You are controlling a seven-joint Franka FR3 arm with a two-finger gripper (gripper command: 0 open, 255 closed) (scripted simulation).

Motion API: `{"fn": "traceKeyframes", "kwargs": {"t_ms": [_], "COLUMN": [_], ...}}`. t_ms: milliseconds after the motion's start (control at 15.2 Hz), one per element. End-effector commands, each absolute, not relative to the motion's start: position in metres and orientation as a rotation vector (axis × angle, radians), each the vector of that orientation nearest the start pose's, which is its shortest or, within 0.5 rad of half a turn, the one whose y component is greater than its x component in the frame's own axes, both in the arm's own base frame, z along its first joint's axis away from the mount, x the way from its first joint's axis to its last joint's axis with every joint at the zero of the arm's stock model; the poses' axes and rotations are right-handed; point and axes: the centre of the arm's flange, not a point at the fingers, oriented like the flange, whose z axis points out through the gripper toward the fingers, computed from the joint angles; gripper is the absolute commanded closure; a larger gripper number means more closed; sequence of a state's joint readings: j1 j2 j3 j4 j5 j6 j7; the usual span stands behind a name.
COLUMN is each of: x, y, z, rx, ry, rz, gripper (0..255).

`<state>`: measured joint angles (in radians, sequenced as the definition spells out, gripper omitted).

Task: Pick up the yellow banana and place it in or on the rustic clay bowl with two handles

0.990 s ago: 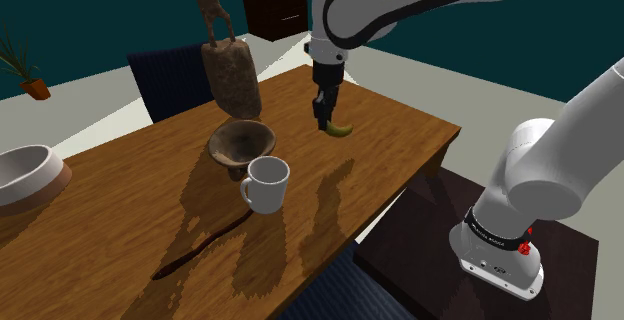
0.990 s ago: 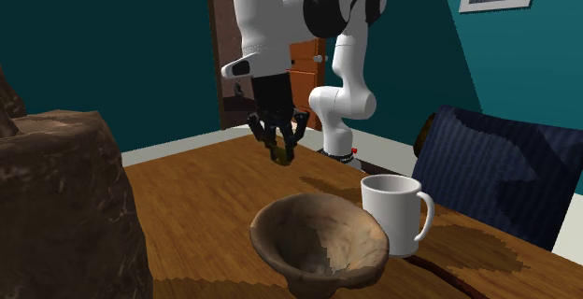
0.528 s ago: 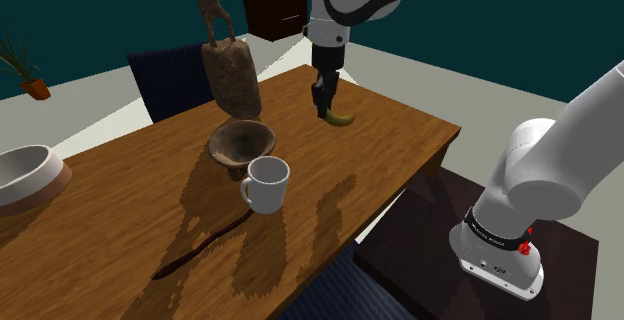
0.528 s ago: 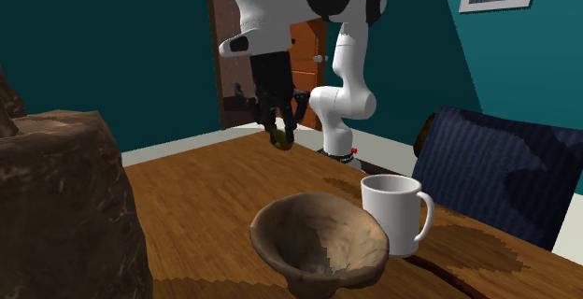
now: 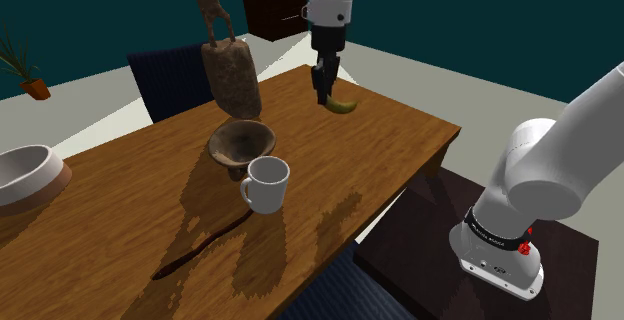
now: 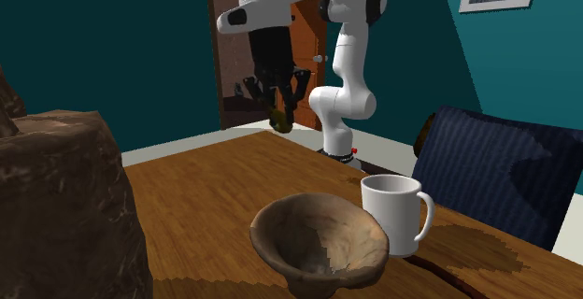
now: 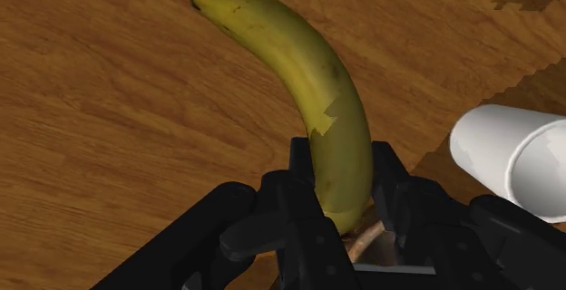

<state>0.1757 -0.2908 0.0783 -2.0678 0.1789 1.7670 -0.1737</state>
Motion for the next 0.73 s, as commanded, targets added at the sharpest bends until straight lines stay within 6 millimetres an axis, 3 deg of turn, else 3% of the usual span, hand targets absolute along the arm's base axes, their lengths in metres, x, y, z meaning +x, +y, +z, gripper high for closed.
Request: {"fn": "traceKeyframes", "kwargs": {"t_ms": [0, 66, 660], "x": [0.448, 0.448, 0.506], "y": [0.136, 0.136, 0.24], "z": [0.566, 0.567, 0.571], "rx": [-2.933, -2.933, -2.933], "ry": [-0.577, -0.577, -0.577], "rz": [0.025, 0.025, 0.025], "gripper": [255, 255, 255]}}
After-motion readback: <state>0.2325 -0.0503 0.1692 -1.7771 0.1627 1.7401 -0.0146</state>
